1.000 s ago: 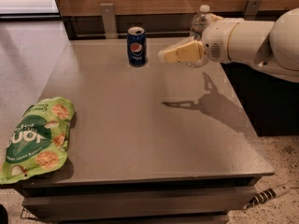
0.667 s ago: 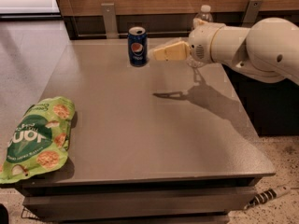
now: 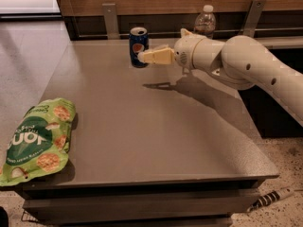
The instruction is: Move pepsi can near green rice chip bag
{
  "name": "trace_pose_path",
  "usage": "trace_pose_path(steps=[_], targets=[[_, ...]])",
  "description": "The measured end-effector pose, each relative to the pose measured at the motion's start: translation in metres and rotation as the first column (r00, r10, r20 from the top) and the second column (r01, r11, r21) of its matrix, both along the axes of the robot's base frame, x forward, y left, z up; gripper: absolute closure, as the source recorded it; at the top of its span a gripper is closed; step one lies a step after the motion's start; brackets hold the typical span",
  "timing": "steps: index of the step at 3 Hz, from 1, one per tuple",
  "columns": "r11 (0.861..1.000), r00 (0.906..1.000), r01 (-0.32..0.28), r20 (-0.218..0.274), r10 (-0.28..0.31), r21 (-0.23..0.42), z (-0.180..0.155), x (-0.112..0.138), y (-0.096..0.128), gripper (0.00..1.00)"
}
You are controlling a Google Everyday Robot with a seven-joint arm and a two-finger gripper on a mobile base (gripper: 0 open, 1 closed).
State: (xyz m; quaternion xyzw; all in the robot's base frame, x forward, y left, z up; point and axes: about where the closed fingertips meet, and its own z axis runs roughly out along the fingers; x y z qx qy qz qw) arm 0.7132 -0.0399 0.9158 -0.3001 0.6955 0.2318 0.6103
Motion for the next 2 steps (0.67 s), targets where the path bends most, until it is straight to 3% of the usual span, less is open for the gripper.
trace_pose_path(steps=[2], targets=[[0.998, 0.9998, -0.017, 0.011, 0.016, 0.066, -0.032, 0.038, 0.030, 0.00]])
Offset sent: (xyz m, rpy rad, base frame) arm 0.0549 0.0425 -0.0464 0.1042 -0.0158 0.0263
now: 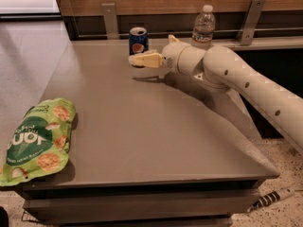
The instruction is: Move pepsi can near green rice chip bag
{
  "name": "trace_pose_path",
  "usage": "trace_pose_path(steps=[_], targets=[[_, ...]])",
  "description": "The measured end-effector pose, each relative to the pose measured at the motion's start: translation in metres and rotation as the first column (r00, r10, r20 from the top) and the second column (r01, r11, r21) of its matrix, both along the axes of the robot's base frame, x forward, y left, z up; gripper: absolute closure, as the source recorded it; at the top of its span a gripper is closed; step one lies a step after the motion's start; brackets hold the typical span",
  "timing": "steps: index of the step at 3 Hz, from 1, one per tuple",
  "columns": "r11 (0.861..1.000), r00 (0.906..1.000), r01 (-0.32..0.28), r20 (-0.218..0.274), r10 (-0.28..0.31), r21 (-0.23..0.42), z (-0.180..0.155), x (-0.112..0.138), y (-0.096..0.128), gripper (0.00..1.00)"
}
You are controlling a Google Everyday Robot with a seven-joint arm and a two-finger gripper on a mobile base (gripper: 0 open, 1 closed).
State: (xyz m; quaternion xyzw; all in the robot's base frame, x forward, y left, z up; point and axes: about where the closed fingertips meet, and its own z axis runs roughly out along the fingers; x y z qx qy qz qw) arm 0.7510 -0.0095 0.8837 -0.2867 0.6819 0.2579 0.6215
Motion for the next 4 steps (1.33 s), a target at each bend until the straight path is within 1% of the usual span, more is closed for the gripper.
trace_pose_path(steps=[1, 2, 4], targets=[[0.999, 0.9993, -0.038, 0.008, 0.038, 0.023, -0.005, 0.014, 0.022, 0.00], [0.997, 0.9977, -0.067, 0.014, 0.067, 0.037, -0.007, 0.024, 0.041, 0.16], [0.996, 0.9971, -0.075, 0.014, 0.075, 0.039, -0.007, 0.023, 0.047, 0.62]])
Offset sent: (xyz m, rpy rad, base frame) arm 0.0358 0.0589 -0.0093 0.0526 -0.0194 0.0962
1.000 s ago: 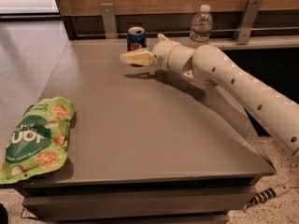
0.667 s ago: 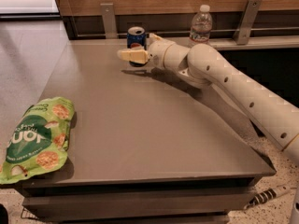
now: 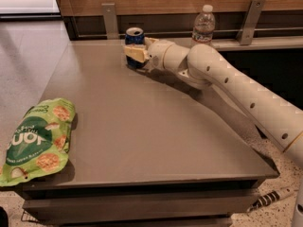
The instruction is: Move pepsi can near green rice chip bag
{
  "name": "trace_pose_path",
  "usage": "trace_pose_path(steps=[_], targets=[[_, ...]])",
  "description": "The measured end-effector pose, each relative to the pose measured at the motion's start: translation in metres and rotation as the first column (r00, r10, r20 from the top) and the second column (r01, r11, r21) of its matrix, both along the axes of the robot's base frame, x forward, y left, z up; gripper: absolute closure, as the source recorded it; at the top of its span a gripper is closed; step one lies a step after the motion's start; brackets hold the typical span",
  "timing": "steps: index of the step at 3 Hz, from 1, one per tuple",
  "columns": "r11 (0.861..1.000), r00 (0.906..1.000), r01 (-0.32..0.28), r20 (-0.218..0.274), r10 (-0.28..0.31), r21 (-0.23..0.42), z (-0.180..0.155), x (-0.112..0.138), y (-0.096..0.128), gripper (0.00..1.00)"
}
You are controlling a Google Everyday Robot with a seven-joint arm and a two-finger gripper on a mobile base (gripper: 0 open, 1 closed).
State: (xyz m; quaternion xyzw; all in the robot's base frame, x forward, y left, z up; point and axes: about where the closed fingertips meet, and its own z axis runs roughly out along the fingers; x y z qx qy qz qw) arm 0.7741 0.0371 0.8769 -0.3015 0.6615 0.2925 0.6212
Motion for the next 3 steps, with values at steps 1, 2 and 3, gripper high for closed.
trace_pose_path(steps=[1, 2, 3], targets=[[1.000, 1.0000, -0.006, 0.000, 0.006, 0.001, 0.0000, -0.0006, 0.0040, 0.95], [1.000, 1.0000, -0.007, 0.000, 0.007, 0.001, 0.0000, -0.0008, 0.0054, 1.00], [1.000, 1.0000, -0.008, 0.000, 0.008, 0.001, 0.0000, -0.0009, 0.0055, 1.00]])
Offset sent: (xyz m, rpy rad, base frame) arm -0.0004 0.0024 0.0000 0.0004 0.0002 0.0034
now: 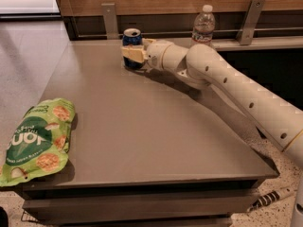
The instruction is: Move pepsi can near green rice chip bag
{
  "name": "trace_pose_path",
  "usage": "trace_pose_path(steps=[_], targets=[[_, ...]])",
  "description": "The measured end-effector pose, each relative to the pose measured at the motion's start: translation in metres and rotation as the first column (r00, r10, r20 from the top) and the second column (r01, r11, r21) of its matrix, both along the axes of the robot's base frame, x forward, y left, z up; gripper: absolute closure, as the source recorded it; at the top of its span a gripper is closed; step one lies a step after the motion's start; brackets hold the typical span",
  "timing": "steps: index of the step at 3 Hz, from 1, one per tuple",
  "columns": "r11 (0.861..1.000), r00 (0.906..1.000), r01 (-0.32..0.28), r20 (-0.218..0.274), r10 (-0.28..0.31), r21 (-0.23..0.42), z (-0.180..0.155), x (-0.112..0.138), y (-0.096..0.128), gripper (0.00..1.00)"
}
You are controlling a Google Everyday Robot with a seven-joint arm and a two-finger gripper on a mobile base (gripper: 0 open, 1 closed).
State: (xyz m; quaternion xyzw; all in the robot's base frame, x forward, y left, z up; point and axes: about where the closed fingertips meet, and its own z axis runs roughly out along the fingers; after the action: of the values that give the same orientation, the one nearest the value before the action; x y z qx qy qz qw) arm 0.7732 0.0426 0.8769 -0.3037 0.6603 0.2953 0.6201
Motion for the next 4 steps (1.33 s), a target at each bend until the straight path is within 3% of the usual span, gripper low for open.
trace_pose_path(steps=[1, 2, 4], targets=[[1.000, 1.0000, 0.004, 0.003, -0.004, -0.010, 0.012, -0.011, -0.004, 1.00], [0.999, 0.9997, 0.019, 0.013, -0.019, -0.028, 0.038, -0.039, -0.014, 1.00], [0.994, 0.9993, 0.036, 0.017, -0.034, -0.102, 0.084, -0.117, -0.027, 1.00]])
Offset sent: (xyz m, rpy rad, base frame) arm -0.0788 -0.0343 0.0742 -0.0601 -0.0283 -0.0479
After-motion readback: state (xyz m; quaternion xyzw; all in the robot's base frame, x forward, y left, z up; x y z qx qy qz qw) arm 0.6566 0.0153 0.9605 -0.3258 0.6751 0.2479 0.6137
